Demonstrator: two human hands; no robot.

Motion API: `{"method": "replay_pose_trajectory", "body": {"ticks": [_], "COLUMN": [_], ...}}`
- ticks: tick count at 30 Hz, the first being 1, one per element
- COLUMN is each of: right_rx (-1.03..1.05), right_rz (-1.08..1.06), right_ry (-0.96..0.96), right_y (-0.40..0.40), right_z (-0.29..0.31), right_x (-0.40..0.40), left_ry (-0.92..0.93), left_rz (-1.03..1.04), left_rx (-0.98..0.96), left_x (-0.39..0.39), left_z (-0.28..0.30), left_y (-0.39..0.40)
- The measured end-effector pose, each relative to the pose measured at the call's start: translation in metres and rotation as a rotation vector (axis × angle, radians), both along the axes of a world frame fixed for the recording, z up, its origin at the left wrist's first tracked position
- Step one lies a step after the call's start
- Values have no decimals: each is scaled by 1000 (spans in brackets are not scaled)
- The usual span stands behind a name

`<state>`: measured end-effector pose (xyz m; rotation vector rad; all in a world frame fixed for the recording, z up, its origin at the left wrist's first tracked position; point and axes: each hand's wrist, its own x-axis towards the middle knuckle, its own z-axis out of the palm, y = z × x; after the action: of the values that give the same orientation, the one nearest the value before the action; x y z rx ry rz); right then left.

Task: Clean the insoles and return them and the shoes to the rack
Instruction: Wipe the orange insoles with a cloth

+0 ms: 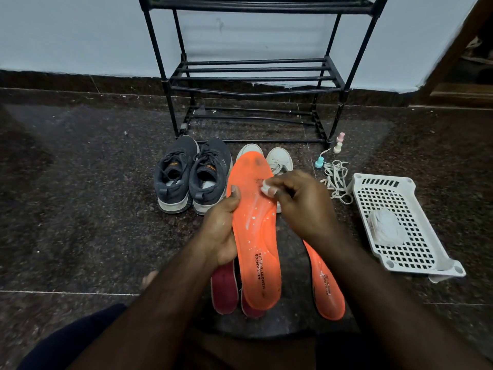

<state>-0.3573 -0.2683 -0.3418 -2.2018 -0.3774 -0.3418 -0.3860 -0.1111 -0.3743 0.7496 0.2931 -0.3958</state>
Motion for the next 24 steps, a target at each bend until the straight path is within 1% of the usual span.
{"method": "replay_pose_trajectory", "body": {"ticks": [2,4,7,10,12,13,15,18,21,24], "right_rx": [-111,-186,-238,-277,-265,-233,-159,-172,-246,-300], "right_rz": [56,60,65,159,200,181,78,-8,95,225], "right_ry": [-67,-73,-36,16,44,35,-19,-40,-23,17], "right_y": [11,18,22,28,29,27,22,20,29,33], "right_z": [-7,-15,-21,-21,-16,-12,-6,-7,-18,-23], "right_x": [-4,-5,-11,-23,-27,-26,-16,-6,-17,-30], "left_ry": [-2,-7,6,23,20,15,-2,-26,-23,20], "left_rz": [13,21,44,86,116,123,124,113,128,138], "left_rx": [3,11,23,52,61,58,47,53,74,177], "left_x": [-2,-2,-1,2,3,4,2,-2,-1,1], "left_z": [3,3,1,1,1,1,3,3,-1,-5], "left_y": [-3,-5,-6,-6,-5,-5,-6,-10,-11,-9]}}
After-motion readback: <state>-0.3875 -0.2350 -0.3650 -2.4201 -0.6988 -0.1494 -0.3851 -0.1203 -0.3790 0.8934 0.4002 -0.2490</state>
